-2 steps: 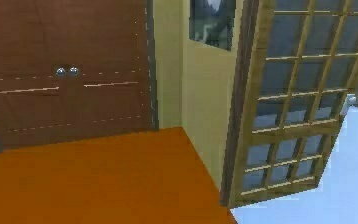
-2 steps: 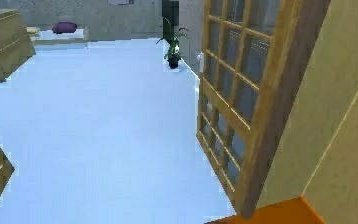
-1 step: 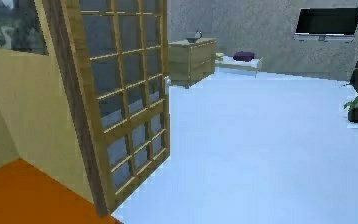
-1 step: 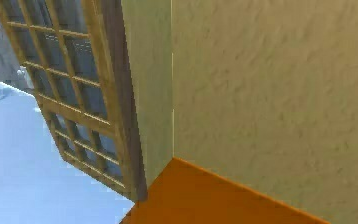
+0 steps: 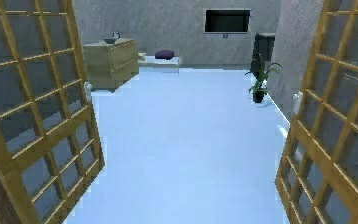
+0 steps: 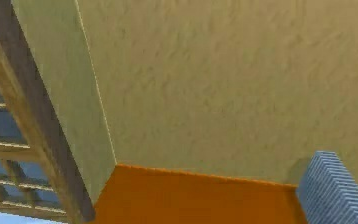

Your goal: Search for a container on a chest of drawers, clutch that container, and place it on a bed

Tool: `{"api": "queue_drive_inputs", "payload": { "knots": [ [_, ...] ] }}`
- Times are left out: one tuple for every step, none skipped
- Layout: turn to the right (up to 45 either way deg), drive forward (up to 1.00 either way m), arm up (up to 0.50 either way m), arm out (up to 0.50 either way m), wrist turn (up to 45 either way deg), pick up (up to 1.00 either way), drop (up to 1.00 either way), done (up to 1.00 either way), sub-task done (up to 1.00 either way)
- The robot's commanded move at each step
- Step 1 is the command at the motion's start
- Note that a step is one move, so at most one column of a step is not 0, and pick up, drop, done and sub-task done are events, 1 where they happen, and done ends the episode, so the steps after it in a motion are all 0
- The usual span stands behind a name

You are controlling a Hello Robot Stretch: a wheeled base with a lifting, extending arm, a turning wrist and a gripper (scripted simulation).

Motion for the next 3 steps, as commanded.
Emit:
{"api": "queue_drive_inputs", "payload": {
  "knots": [
    [0.0,1.0,0.0,0.0,0.0,0.0,0.0,0.0,0.0],
    [0.0,0.95,0.0,0.0,0.0,0.0,0.0,0.0,0.0],
    [-27.0,0.0,0.0,0.0,0.0,0.0,0.0,0.0,0.0]
  ]
}}
